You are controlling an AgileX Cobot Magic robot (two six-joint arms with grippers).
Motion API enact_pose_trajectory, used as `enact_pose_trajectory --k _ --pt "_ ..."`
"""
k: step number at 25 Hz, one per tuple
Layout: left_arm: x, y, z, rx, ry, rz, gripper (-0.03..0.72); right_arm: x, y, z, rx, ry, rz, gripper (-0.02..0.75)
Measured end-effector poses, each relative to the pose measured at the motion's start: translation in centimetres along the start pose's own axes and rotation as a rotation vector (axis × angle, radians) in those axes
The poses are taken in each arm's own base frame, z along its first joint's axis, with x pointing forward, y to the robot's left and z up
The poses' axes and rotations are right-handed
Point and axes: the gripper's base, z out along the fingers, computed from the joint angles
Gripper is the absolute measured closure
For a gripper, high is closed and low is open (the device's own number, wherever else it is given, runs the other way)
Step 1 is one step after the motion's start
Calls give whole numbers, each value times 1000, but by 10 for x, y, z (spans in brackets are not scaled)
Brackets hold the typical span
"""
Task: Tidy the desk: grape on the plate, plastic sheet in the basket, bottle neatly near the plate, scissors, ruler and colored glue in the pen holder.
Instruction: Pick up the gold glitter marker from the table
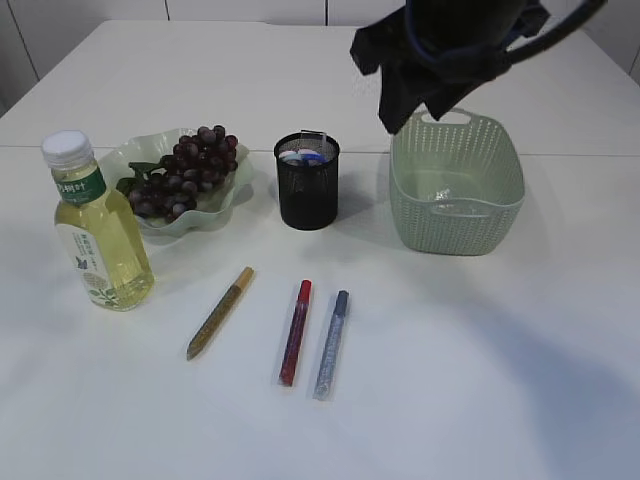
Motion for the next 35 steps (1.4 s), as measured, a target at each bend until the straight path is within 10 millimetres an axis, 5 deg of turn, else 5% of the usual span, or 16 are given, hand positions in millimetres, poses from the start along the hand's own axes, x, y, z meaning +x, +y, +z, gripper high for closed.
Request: enact_pose_trajectory --k 12,20,30,35 --pt "-7 -39 74 85 234 23 449 99 -19 -19 -12 139 97 352" --pt "-1 -66 149 90 433 41 448 155 -14 -12 -84 237 160 352" --pt "25 -59 248 98 707 -62 448 169 -8 0 -136 292 194 352" --pt "33 -48 280 93 768 -81 448 169 -8 0 -140 290 195 352"
